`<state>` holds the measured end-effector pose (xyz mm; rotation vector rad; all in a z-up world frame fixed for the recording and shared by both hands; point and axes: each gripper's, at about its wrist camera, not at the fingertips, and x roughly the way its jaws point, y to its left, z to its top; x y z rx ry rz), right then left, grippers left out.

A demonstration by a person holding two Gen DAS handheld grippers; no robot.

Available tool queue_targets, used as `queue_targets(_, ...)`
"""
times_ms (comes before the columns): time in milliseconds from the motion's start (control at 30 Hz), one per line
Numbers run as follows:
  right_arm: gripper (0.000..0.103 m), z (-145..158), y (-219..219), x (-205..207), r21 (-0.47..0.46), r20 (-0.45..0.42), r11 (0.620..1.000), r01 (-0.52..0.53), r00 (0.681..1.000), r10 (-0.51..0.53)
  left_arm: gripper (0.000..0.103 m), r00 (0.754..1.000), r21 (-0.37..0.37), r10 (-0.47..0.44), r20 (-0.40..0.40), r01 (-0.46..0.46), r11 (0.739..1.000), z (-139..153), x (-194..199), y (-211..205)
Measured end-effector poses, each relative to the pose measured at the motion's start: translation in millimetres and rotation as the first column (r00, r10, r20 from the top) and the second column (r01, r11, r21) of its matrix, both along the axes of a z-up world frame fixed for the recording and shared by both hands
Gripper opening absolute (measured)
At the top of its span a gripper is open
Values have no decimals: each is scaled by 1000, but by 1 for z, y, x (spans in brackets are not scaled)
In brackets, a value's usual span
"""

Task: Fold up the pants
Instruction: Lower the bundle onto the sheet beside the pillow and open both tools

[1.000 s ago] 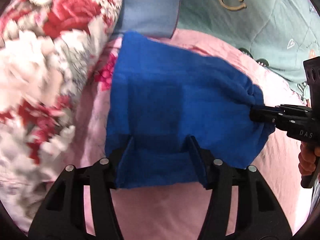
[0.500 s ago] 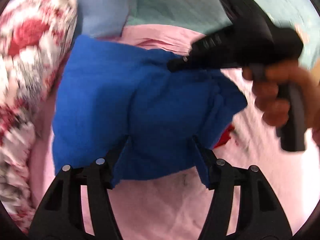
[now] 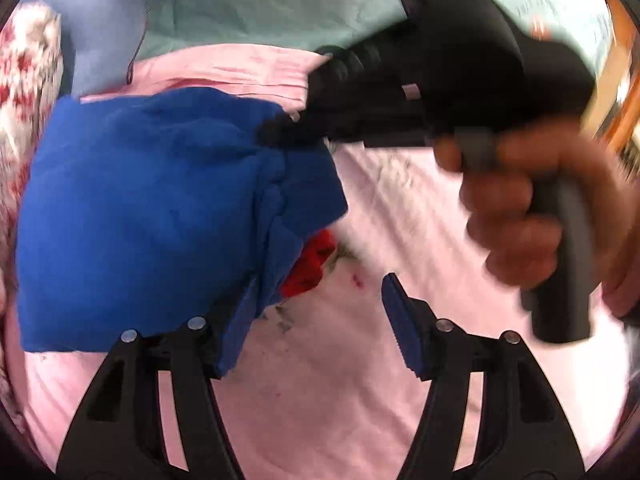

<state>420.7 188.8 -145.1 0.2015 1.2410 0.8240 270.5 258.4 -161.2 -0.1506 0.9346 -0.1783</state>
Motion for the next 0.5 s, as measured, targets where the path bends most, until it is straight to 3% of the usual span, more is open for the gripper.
queue_targets(33,0,4,3,-2,-23,6,1000,-5,1000,5,64,1000,29,-21,5,21,999,6,-3,-4)
queue_targets(133,12,32,10,-8,-10,56,999,-45,997,45,64,997,-30,-22,78,24,999,38,-18,11)
queue_targets(233,16,46,18,-4,40,70,998,-50,996,48,70,985,-31,98,144,-94,995,57,-32,53)
queue_targets(300,17,40,23,4,28,63,999,-37,997,35,70,974,-14,184,128,-184,983,48,-33,83)
queue_targets(367,16,21,22,15,-36,46,999,7,999,-5,70,957,9,286,44,-286,958,20,-28,118)
queue_targets(433,8,10,12,23,10,26,999,44,999,-44,69,945,27,325,-42,-324,946,-10,-29,140)
queue_targets(500,10,14,11,24,8,-11,997,74,997,-74,70,955,72,296,-23,-293,953,-18,-28,139)
